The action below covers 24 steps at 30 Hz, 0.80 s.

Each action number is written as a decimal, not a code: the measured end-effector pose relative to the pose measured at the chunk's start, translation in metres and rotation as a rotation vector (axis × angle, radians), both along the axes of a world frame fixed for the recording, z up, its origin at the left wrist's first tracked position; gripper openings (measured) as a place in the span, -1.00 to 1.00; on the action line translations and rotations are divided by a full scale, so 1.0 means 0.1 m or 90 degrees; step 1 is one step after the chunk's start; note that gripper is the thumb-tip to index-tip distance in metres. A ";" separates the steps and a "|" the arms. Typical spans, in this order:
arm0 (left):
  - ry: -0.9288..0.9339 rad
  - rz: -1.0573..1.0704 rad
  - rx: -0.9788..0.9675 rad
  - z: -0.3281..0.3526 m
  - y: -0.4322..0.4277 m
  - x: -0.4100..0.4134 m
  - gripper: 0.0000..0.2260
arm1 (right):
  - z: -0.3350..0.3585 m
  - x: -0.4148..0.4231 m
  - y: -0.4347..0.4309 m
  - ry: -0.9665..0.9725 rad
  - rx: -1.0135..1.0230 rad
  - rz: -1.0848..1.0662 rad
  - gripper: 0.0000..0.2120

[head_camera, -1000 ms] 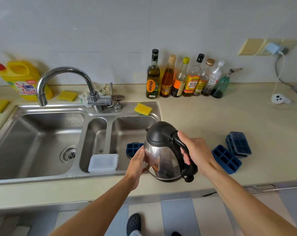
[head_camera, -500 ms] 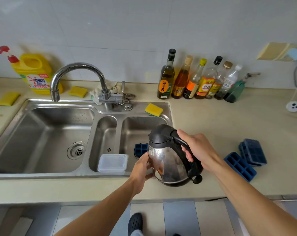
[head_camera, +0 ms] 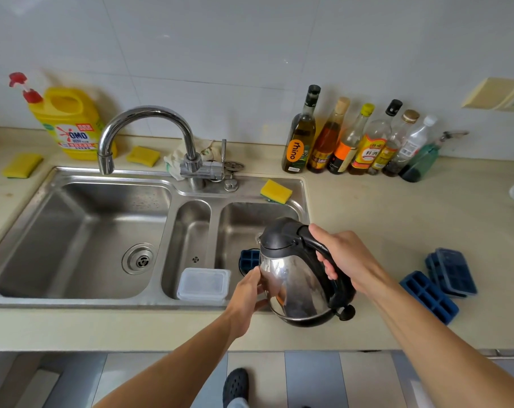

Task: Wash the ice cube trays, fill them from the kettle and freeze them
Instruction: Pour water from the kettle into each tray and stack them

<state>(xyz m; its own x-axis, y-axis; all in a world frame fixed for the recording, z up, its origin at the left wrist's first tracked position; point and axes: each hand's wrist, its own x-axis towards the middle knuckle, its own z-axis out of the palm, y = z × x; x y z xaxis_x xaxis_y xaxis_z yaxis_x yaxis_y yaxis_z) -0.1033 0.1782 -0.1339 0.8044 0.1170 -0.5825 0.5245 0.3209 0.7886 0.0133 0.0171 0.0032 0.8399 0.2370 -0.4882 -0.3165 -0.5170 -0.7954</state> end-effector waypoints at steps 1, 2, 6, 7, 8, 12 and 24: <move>-0.001 -0.002 0.002 0.00 0.01 0.01 -0.56 | 0.00 0.00 0.01 0.001 -0.001 -0.001 -0.44; 0.000 0.001 0.003 0.00 0.01 0.01 -0.56 | 0.00 0.00 0.01 0.002 -0.002 -0.002 -0.44; 0.018 0.019 -0.001 0.01 0.02 0.03 -0.57 | 0.01 0.01 0.01 0.004 -0.003 -0.007 -0.45; 0.021 0.014 -0.002 0.02 0.02 0.03 -0.59 | 0.01 0.01 0.02 0.005 -0.002 -0.008 -0.45; 0.021 0.007 -0.003 0.04 0.03 0.02 -0.60 | 0.00 0.01 0.02 0.006 -0.002 -0.008 -0.45; 0.044 0.020 -0.006 0.06 0.02 0.02 -0.60 | -0.02 0.00 0.00 0.010 -0.001 -0.008 -0.44; 0.053 0.062 -0.033 0.13 -0.07 0.04 -0.68 | 0.04 0.01 -0.09 -0.004 -0.002 0.004 -0.45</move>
